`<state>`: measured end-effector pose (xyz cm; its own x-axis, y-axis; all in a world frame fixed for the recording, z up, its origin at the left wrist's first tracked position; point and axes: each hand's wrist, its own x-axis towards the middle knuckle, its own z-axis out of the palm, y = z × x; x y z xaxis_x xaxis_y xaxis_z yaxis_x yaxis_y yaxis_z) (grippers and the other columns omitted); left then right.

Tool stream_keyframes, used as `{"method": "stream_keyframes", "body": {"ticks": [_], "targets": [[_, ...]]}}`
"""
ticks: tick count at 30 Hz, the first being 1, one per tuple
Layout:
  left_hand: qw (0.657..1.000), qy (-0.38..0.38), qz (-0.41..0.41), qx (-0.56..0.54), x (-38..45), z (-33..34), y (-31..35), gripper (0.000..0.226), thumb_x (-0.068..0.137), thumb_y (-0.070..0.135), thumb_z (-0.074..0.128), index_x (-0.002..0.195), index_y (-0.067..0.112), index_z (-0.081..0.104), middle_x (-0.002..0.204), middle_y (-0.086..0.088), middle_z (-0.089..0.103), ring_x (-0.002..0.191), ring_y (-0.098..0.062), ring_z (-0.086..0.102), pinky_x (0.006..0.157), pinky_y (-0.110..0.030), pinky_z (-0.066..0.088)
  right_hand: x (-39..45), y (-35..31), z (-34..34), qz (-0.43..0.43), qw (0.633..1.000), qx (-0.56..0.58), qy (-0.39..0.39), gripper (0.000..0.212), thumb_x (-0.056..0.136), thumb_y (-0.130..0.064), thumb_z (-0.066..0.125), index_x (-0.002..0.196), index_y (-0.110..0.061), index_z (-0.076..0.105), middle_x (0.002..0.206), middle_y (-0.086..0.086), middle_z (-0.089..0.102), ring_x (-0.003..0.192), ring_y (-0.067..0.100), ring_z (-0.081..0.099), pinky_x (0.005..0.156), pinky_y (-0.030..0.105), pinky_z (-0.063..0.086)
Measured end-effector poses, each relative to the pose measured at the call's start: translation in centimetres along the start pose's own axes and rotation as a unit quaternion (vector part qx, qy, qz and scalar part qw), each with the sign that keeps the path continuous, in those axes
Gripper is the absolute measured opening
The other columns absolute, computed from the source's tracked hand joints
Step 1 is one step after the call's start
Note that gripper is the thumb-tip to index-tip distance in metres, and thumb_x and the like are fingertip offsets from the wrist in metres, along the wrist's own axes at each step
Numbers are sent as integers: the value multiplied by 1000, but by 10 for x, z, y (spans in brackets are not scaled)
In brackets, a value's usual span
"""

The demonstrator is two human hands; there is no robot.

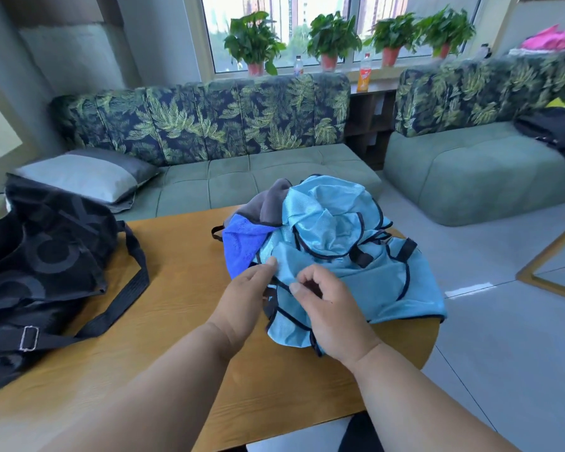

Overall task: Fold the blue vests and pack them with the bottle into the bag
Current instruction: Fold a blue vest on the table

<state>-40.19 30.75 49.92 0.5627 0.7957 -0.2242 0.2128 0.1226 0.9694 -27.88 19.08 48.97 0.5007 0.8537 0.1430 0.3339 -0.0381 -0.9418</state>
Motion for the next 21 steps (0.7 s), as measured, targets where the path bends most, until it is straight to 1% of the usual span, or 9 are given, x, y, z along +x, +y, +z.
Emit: {"method": "stream_keyframes", "body": {"ticks": [3, 5, 7, 10, 13, 16, 18, 19, 21], "targets": [[994, -28, -24, -108, -4, -3, 1, 24, 105, 27, 62, 96, 7, 72, 91, -12, 72, 88, -23, 67, 85, -34, 56, -7, -2, 6, 45, 994, 56, -84, 15, 103, -27, 63, 91, -18, 62, 74, -13, 51, 71, 5, 48, 70, 21, 43], [983, -8, -39, -178, -6, -13, 0, 14, 106, 19, 59, 104, 8, 68, 99, -11, 72, 91, -23, 66, 88, -36, 55, -8, 0, 9, 58, 995, 54, -58, 12, 100, -24, 67, 91, -19, 63, 75, -11, 53, 70, 5, 49, 69, 20, 45], [960, -1, -60, -273, -9, -29, 1, 23, 109, 19, 51, 116, 5, 68, 110, -11, 77, 92, -22, 73, 90, -38, 55, -8, 4, 12, 77, 996, 35, -10, 6, 95, -24, 71, 96, -24, 65, 82, -10, 61, 72, 2, 55, 73, 18, 49], [935, 2, -70, -347, -19, -62, 5, 35, 109, 23, 47, 125, 0, 67, 122, -17, 74, 100, -28, 74, 93, -43, 56, -9, 12, 17, 75, 995, -66, 29, 23, 90, -36, 73, 109, -39, 59, 89, -7, 64, 77, 6, 60, 75, 27, 52], [912, 28, -71, -404, -27, -102, 5, 42, 108, 27, 51, 128, -7, 64, 128, -25, 70, 115, -38, 71, 102, -50, 54, -14, 14, 24, 36, 980, -192, 35, 40, 88, -42, 74, 121, -43, 51, 92, -11, 54, 82, 7, 55, 76, 22, 44], [903, 132, -37, -406, -35, -140, 7, 41, 110, 25, 51, 136, -5, 60, 121, -27, 73, 100, -35, 77, 79, -43, 64, -18, 10, 38, 8, 963, -267, 34, 61, 88, -41, 75, 141, -39, 45, 106, -21, 47, 104, 6, 51, 94, 23, 43], [895, 234, -29, -379, -39, -164, 3, 35, 107, 25, 56, 133, 3, 62, 111, -16, 75, 86, -27, 77, 66, -36, 65, -20, 10, 50, 8, 954, -298, 17, 66, 88, -43, 72, 147, -38, 43, 122, -15, 51, 118, 11, 52, 102, 25, 43], [892, 277, -31, -356, -41, -176, -2, 29, 105, 26, 61, 126, 6, 65, 112, -14, 75, 85, -25, 77, 70, -37, 65, -20, 12, 56, 19, 950, -312, -4, 65, 89, -43, 69, 148, -37, 43, 129, -12, 52, 122, 13, 52, 103, 26, 43], [889, 328, -46, -316, -45, -196, -13, 23, 100, 28, 68, 114, 9, 67, 121, -17, 74, 93, -30, 75, 92, -46, 62, -20, 15, 66, 40, 940, -333, -58, 54, 92, -41, 65, 144, -35, 51, 133, -11, 53, 123, 14, 53, 103, 27, 46]]}}
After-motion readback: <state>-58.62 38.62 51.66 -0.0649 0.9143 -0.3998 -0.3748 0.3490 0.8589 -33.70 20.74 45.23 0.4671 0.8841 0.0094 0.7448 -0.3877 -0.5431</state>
